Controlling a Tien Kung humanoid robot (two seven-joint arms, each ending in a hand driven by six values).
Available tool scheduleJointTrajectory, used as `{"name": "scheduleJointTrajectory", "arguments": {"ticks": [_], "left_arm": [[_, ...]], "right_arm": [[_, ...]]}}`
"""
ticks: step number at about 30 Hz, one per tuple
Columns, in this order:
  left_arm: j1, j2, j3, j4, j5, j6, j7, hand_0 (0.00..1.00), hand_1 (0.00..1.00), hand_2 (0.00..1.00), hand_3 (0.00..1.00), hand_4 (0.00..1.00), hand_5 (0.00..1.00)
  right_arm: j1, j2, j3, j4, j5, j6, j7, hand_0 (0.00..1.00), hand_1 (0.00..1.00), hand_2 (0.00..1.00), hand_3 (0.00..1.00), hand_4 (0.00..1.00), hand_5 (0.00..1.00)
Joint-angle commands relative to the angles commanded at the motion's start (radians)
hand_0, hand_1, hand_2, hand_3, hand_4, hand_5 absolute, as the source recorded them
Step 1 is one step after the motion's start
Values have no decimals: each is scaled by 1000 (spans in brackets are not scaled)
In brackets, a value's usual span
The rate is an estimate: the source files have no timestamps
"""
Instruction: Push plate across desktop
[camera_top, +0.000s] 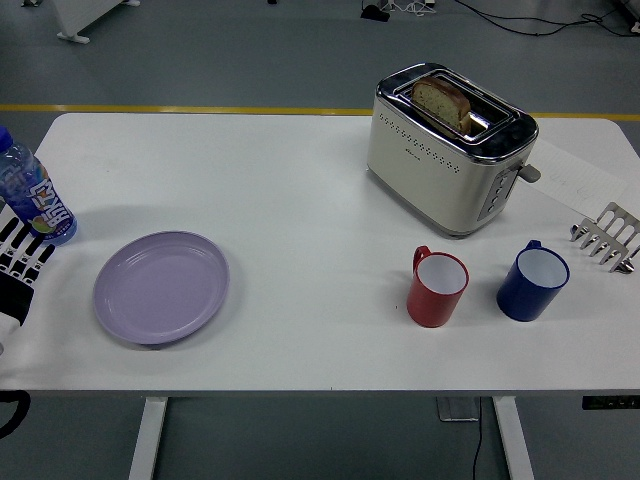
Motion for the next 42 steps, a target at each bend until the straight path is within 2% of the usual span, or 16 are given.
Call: {"name": "scheduleJointTrajectory", "arguments": {"ticks": [7,8,9,18,27,31,32,42], "left_arm": [[4,-4,14,36,9,-17,-31,757,788,822,710,588,998],[4,-6,18,40,6,-20,-35,754,774,778,668,586,998],[5,-9,22,44,4,-22,-40,754,774,778,668,586,998],[-15,-63,63,57,2,-21,-92,746,759,760,641,580,998],[-39,-88,83,62,-6,-12,-114,718,742,742,625,579,998],[-46,-92,97,69,-6,-3,-129,718,742,742,625,579,998],[-48,-92,105,73,-6,-2,-132,713,738,736,618,573,998],[-54,-96,161,87,-2,2,-144,711,735,730,615,571,998]], "right_arm": [[-4,0,15,-1,-31,5,-8,603,596,659,663,172,716],[-5,0,17,-1,-34,5,-9,602,595,658,662,162,713],[-5,0,18,-2,-38,6,-10,602,595,658,662,162,713],[-6,0,46,-4,-96,21,-20,600,594,656,659,150,708],[4,0,46,-5,-100,23,-21,599,593,654,659,147,710],[9,0,46,-5,-103,24,-23,599,593,654,659,147,710],[10,0,47,-5,-105,24,-24,599,593,655,663,174,740],[17,0,62,-3,-134,33,-33,599,593,654,663,174,739]]}}
